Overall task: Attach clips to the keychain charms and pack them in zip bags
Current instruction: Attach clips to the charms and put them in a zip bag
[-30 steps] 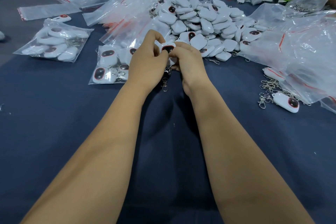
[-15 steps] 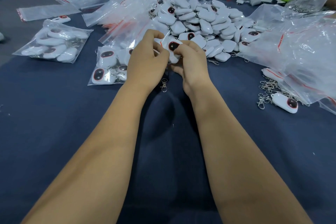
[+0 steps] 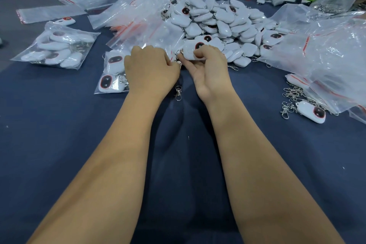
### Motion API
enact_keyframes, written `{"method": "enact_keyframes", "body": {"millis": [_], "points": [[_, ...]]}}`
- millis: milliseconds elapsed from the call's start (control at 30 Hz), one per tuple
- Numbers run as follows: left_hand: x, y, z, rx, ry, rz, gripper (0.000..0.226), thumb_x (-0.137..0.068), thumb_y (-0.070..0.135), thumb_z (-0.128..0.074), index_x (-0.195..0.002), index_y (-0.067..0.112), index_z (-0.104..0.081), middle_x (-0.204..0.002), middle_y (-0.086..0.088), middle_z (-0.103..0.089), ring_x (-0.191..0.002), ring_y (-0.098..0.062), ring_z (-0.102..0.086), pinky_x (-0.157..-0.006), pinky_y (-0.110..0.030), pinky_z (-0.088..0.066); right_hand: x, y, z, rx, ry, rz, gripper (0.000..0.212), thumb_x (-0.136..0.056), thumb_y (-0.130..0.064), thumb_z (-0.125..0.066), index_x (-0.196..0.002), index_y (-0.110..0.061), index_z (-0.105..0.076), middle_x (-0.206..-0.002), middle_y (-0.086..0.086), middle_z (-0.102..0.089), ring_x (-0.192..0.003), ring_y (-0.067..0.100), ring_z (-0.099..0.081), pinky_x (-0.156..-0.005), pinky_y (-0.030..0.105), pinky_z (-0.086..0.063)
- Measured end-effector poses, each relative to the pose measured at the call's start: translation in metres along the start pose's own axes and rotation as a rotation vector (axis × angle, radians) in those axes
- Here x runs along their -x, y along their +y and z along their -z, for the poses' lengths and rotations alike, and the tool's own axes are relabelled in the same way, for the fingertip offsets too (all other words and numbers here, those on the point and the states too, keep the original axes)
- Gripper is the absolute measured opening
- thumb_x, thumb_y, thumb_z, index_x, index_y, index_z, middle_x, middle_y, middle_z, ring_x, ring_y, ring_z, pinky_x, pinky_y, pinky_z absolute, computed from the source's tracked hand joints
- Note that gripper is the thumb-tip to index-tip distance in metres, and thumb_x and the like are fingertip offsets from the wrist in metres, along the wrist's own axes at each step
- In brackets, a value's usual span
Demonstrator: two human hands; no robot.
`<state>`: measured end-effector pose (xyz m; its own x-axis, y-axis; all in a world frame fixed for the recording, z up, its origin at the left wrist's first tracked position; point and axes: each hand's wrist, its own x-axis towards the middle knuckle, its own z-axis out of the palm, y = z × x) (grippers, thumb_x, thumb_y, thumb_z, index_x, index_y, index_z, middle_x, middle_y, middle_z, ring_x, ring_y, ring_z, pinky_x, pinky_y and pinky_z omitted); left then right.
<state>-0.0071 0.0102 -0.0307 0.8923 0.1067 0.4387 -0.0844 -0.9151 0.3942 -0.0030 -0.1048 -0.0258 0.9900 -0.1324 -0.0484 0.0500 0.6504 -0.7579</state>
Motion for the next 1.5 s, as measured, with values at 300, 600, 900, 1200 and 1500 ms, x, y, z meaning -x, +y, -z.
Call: {"method": "enact_keyframes", "body": {"millis": [300,600,900,1200,1500], "points": [[-0.003,0.000,0.007,0.509,0.090,0.234,0.006,-0.082,0.029,-0.056,-0.077,0.026,-0.058,-0.069,0.011,-0.058,-0.072,-0.011,-0.055,-0.057,-0.022,-0.036,0.008,0.008,-0.010,-0.105,-0.173,-0.070,0.018,-0.094,0.012,-0.039,-0.095,-0.004,-0.048,-0.091,0.016,-0.057,-0.084,0.027,-0.065,-0.095,0.041,-0.053],[-0.003,0.001,0.012,0.741,0.097,0.329,0.014,-0.073,0.034,-0.046,-0.067,0.024,-0.054,-0.081,-0.006,-0.071,-0.079,-0.027,-0.067,-0.071,-0.042,-0.053,0.008,-0.002,-0.008,-0.368,-0.202,-0.077,0.017,-0.099,0.006,-0.040,-0.113,0.002,-0.048,-0.115,0.022,-0.050,-0.115,0.041,-0.059,-0.090,0.038,-0.054],[-0.003,0.001,0.008,0.780,0.230,0.270,0.022,-0.082,0.018,-0.045,-0.064,0.028,-0.041,-0.070,0.012,-0.048,-0.068,-0.005,-0.043,-0.064,-0.023,-0.035,0.012,0.017,-0.017,0.265,-0.179,0.050,0.012,-0.097,0.004,-0.049,-0.104,-0.005,-0.050,-0.095,0.011,-0.063,-0.087,0.019,-0.065,-0.090,0.033,-0.055],[0.000,0.003,0.007,0.779,0.268,0.116,0.016,-0.081,0.016,-0.050,-0.069,0.027,-0.048,-0.078,0.014,-0.048,-0.073,0.007,-0.045,-0.069,-0.013,-0.035,0.015,0.025,-0.013,1.359,-0.070,0.426,0.026,-0.093,-0.033,-0.061,-0.118,-0.028,-0.064,-0.104,-0.009,-0.054,-0.109,0.015,-0.045,-0.101,0.033,-0.028],[0.002,0.003,0.004,0.656,0.268,0.073,0.007,-0.081,0.017,-0.048,-0.078,0.017,-0.054,-0.082,0.011,-0.048,-0.077,-0.006,-0.044,-0.068,-0.016,-0.034,0.021,0.022,-0.014,1.446,-0.279,0.286,0.031,-0.088,-0.014,-0.053,-0.067,-0.034,-0.045,-0.106,-0.006,-0.052,-0.109,0.022,-0.046,-0.091,0.035,-0.027]]}}
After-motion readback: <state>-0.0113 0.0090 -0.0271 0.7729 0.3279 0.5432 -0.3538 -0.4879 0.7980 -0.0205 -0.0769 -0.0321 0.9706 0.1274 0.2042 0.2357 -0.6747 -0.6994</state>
